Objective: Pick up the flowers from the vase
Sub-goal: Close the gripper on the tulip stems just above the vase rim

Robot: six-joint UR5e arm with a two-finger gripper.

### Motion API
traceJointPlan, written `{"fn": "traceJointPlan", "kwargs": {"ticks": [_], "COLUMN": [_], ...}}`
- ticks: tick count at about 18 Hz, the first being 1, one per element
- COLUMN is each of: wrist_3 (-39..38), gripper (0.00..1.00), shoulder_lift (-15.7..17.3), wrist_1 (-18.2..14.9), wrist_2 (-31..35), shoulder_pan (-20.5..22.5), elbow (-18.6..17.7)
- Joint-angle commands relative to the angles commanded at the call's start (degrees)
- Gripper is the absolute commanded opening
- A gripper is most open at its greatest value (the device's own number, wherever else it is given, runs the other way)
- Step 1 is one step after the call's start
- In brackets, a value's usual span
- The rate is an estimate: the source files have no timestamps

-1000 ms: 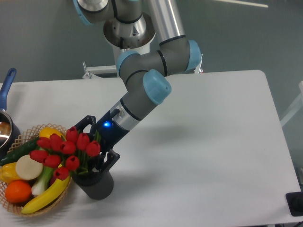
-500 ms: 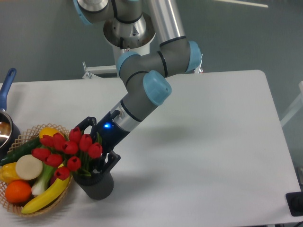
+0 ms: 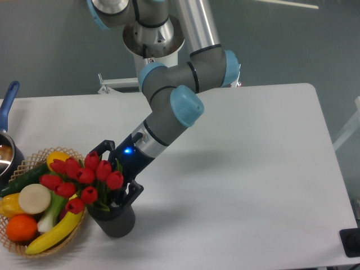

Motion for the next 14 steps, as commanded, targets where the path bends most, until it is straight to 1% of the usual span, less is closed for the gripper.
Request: {"fn": "traceJointPlan", "kwargs": {"ticks": [5, 6, 9, 11, 12, 14], "wrist_3": [0.00, 0.00, 0.00, 0.00, 0.00, 0.00], "gripper": [0.99, 0.96, 0.80, 0.74, 0.73, 0.63], "shoulder_lift": [0.44, 0.44, 0.53, 0.53, 0.61, 0.70], "wrist_1": [0.00, 0.00, 0.00, 0.00, 0.00, 0.00], "wrist_2": [-0.09, -0.09, -0.18, -0.26, -0.26, -0.26], "shoulder_pan": [-0.09, -0.09, 0.00, 0.00, 0.00, 0.00], "elbow": [-0.09, -0.09, -0.35, -0.35, -0.44, -0.70]}}
